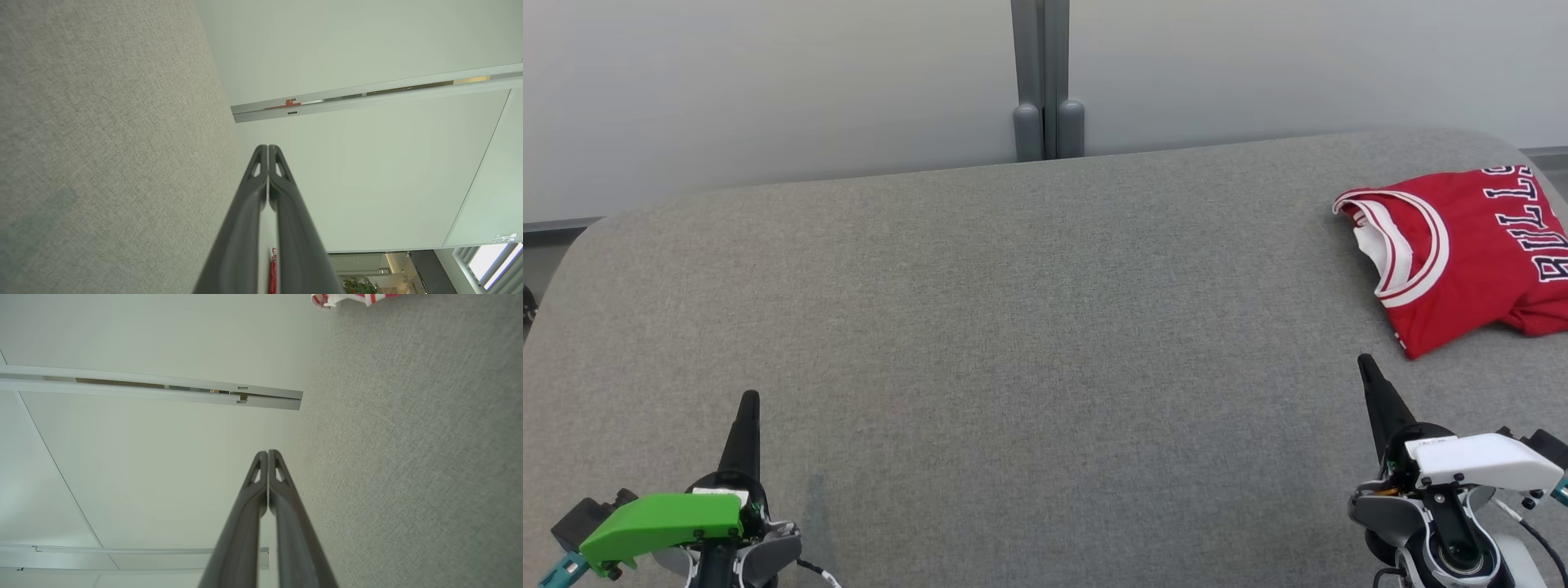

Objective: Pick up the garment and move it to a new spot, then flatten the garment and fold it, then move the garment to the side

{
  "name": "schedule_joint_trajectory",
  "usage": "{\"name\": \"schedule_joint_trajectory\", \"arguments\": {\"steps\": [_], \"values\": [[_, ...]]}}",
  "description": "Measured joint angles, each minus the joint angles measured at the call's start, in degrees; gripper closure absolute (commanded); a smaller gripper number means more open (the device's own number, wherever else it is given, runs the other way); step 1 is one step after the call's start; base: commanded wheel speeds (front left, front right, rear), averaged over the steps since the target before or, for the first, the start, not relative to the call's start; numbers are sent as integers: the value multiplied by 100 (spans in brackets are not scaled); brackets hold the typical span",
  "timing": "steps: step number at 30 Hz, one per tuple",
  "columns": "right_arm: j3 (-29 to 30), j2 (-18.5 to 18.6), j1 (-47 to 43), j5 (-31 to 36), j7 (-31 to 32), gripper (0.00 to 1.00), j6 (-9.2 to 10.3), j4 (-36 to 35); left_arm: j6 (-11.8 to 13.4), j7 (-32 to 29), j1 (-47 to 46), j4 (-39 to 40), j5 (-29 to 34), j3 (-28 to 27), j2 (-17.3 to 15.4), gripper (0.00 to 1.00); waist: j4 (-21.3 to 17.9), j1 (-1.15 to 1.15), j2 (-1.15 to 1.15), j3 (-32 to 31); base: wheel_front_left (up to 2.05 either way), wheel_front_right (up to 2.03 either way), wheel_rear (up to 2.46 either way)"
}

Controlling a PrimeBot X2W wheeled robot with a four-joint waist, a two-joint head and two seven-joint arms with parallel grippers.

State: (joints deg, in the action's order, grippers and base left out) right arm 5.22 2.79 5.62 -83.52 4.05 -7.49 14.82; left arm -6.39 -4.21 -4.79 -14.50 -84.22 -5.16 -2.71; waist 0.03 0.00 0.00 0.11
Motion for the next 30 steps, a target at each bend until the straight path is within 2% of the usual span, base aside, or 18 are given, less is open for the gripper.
{"name": "schedule_joint_trajectory", "arguments": {"steps": [23, 30], "values": [[131, 2, 39, -868, 245, 100, 1, -64, -100, -230, -107, 34, -804, -137, -1, 100, -3, 0, 0, 7, 0, 0, 0], [133, 2, 40, -869, 249, 100, 1, -66, -100, -232, -114, 38, -805, -140, -1, 100, -3, 0, 0, 7, 0, 0, 0]]}}
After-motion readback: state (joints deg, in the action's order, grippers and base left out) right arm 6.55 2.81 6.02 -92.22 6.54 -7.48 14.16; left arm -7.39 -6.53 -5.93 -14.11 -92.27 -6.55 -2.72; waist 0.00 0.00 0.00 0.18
